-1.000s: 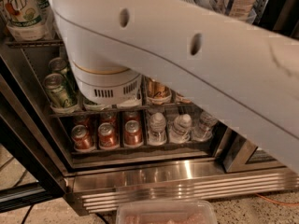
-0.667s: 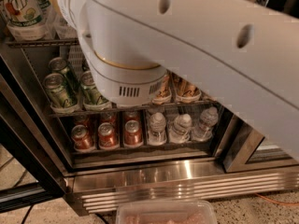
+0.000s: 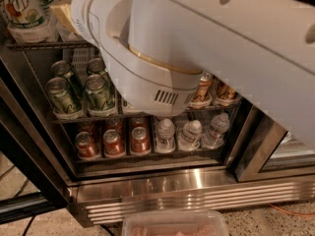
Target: Pick 7up can from top shelf of fridge
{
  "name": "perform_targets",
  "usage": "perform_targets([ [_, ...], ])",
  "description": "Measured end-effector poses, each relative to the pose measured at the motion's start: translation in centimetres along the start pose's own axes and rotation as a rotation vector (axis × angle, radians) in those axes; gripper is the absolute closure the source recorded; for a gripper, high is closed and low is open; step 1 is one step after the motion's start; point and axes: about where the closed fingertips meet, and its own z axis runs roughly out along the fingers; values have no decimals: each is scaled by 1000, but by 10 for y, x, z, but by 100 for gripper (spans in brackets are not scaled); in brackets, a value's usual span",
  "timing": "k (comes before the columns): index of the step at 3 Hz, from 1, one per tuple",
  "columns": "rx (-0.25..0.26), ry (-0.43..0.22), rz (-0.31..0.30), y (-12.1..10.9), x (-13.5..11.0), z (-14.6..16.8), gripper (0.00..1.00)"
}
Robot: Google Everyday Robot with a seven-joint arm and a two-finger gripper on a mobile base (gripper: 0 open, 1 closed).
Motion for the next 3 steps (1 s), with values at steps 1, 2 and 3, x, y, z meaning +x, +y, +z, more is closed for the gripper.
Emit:
perform_targets([
  [1,-5,-19,-13,3,-8,-3,100],
  [2,16,8,-38,15,2,-24,100],
  [3,28,44,-73,31,20,-55,100],
])
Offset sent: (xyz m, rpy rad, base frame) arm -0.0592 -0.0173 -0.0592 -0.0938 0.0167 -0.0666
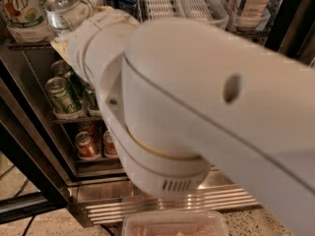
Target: Pick 7up can from top shelf of fridge
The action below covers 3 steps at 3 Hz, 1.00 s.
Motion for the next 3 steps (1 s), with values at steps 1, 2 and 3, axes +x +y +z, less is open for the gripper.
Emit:
perform_targets([
  [1,15,17,-1,0,10,-14,100],
  [2,21,21,1,-3,12,-16,100],
  [3,21,21,1,-3,12,-16,100],
])
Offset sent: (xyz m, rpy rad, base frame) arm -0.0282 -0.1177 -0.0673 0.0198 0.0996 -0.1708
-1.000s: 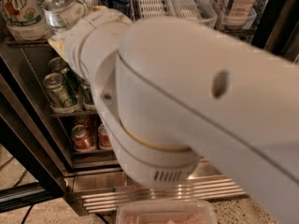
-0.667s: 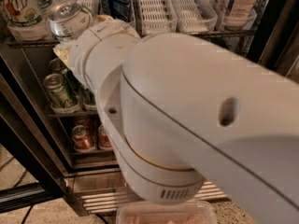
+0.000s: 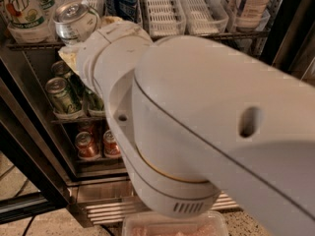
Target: Pick 7up can from top shelf of fridge
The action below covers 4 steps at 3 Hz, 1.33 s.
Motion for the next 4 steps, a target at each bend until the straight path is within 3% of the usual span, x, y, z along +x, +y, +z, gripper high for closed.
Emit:
perform_targets([
  [2,0,0,0,0,0,0,100],
  [3,-2,-12,-24,-26,11,4,100],
  [4,-21,-51,-58,-85,41,14,100],
])
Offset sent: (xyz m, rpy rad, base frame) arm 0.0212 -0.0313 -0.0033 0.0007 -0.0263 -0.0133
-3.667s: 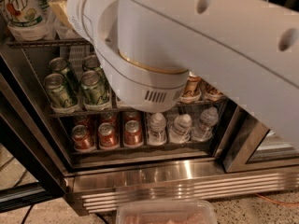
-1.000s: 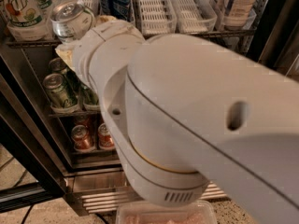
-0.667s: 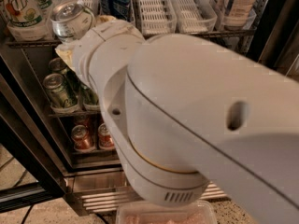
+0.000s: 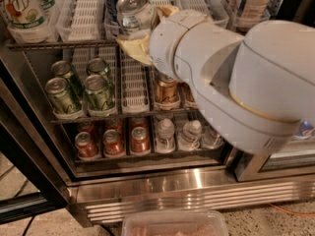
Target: Pick 7up can from top shelf of fridge
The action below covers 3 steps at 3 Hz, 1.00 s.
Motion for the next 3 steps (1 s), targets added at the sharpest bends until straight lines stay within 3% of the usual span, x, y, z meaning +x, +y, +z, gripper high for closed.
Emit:
perform_targets([
  [1,-38,-41,-31,-35,30,10,100],
  [2,-53,-43,-34,-31,30,12,100],
  [3,-73,-16,19,-23,48,-2,100],
])
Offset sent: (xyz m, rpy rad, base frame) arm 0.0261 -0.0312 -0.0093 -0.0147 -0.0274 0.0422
